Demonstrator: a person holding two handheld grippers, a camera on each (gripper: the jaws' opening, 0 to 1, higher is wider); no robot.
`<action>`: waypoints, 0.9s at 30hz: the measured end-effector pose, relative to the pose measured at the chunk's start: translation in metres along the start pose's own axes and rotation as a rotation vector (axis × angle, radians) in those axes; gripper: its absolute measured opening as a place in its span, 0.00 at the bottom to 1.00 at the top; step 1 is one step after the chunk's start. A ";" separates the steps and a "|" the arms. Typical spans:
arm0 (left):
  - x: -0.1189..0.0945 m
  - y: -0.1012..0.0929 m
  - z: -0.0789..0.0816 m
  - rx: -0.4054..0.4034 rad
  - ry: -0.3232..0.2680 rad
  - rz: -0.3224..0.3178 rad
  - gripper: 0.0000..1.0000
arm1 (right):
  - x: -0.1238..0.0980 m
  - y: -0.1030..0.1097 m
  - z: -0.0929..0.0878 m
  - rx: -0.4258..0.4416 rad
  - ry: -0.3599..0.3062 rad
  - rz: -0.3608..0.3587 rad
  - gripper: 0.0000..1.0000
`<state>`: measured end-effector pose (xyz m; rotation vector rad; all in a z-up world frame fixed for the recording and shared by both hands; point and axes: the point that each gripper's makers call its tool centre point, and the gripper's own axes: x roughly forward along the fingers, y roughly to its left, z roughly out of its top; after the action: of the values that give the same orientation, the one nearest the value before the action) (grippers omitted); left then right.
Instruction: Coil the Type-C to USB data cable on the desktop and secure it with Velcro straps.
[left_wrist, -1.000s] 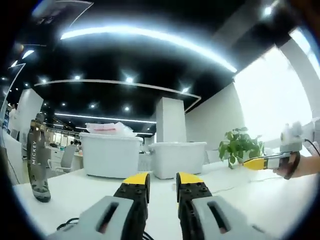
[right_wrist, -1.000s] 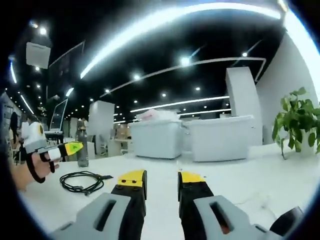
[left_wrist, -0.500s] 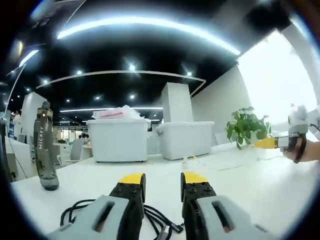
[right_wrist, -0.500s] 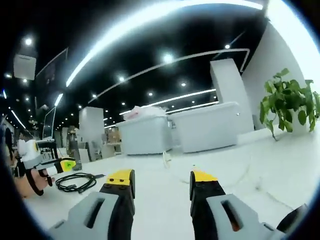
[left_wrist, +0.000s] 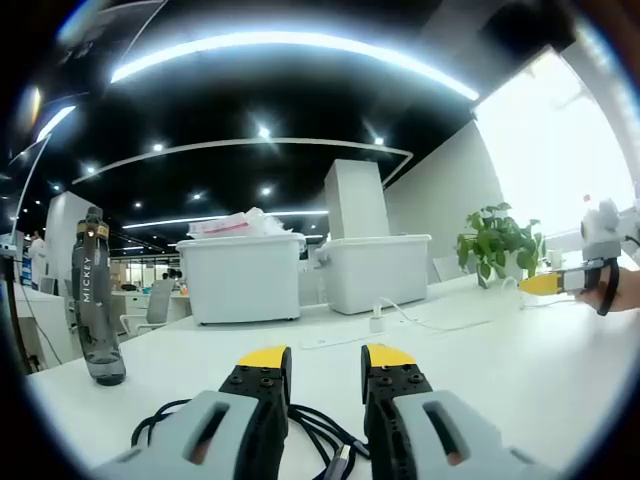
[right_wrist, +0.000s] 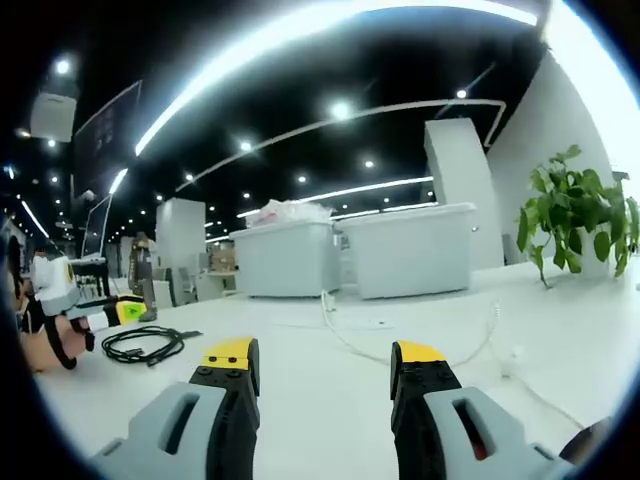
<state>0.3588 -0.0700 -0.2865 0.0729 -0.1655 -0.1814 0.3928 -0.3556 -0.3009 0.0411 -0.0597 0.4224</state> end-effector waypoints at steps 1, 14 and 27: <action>0.000 -0.001 0.001 0.003 -0.001 -0.004 0.29 | 0.001 0.000 0.000 -0.013 0.000 -0.004 0.52; 0.000 -0.003 0.008 -0.016 -0.029 -0.013 0.39 | 0.001 -0.015 0.002 -0.003 -0.005 -0.075 0.52; 0.001 -0.006 0.014 0.018 -0.051 0.028 0.42 | 0.001 -0.009 0.011 0.009 -0.035 -0.056 0.51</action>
<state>0.3562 -0.0769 -0.2735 0.0843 -0.2187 -0.1542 0.3964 -0.3638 -0.2904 0.0589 -0.0909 0.3659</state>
